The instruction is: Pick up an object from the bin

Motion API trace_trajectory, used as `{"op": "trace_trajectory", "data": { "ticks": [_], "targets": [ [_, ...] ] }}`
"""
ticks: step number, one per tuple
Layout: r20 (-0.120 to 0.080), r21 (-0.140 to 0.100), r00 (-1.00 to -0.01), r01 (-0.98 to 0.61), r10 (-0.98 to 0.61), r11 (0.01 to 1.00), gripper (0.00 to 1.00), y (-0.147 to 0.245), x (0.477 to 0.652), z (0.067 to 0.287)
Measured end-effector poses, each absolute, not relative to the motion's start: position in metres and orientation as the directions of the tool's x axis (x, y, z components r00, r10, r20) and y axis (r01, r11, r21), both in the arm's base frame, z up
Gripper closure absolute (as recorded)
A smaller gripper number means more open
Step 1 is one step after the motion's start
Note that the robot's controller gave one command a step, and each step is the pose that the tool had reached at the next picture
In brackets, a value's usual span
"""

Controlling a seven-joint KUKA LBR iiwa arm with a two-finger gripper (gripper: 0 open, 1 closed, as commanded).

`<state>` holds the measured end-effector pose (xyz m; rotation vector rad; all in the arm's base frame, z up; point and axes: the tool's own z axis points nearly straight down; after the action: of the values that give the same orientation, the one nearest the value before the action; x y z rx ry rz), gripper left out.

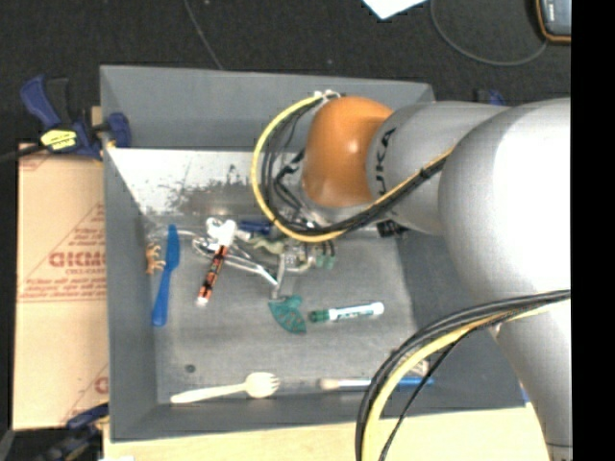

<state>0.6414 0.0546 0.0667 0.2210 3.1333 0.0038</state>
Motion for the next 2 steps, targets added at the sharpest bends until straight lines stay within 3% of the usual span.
{"op": "trace_trajectory", "data": {
  "ticks": [1,2],
  "targets": [
    [-0.018,0.009,-0.960,0.279,0.279,0.960,0.00,0.056,0.638,0.124],
    [-0.001,0.001,-0.988,0.153,0.153,0.988,0.00,0.053,0.639,0.078]
  ]
}}
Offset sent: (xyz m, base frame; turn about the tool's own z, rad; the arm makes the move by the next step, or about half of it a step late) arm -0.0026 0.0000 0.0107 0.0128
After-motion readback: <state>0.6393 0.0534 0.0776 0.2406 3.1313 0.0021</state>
